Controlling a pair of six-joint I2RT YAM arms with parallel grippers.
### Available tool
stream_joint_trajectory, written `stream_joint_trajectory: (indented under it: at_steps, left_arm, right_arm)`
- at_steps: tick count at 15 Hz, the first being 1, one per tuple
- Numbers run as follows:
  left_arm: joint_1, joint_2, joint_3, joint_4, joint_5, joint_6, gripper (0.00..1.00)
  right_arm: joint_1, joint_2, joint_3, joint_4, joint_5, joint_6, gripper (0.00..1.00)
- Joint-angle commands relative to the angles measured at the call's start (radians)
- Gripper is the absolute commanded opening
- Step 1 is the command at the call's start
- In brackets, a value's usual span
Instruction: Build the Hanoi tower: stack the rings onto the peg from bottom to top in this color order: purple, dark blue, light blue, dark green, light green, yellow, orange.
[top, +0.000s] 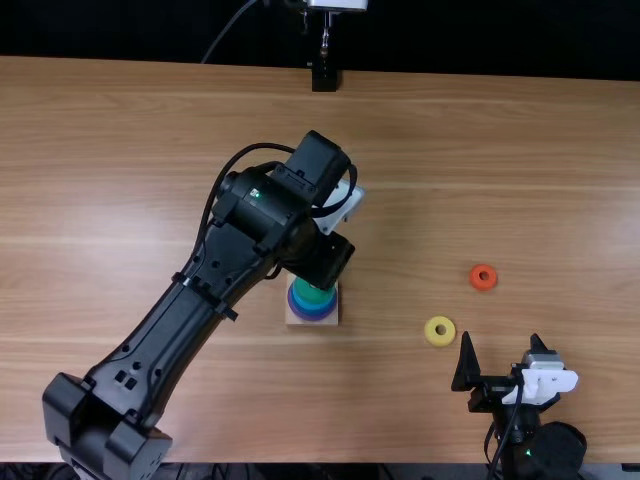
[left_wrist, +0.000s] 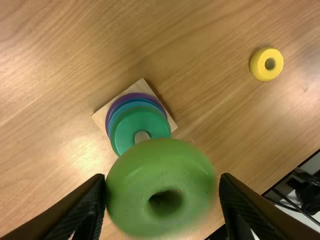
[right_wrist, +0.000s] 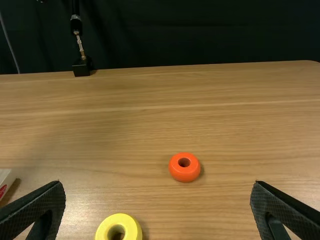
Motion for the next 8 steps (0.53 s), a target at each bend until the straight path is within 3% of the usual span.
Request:
stream_joint_trajectory:
  at_steps: [1, 8]
  left_arm:
    - [-0.012, 0.015, 0.008, -0.012, -0.003, -0.004, 0.99]
    - [-0.005, 0.008, 0.01, -0.036, -0.007, -0.004, 1.0]
  right_arm:
    - [-0.011, -0.013, -0.064, -0.073, -0.009, 0.003, 1.0]
    - [-0.011, -0.013, -0.064, -0.073, -0.009, 0.003, 1.0]
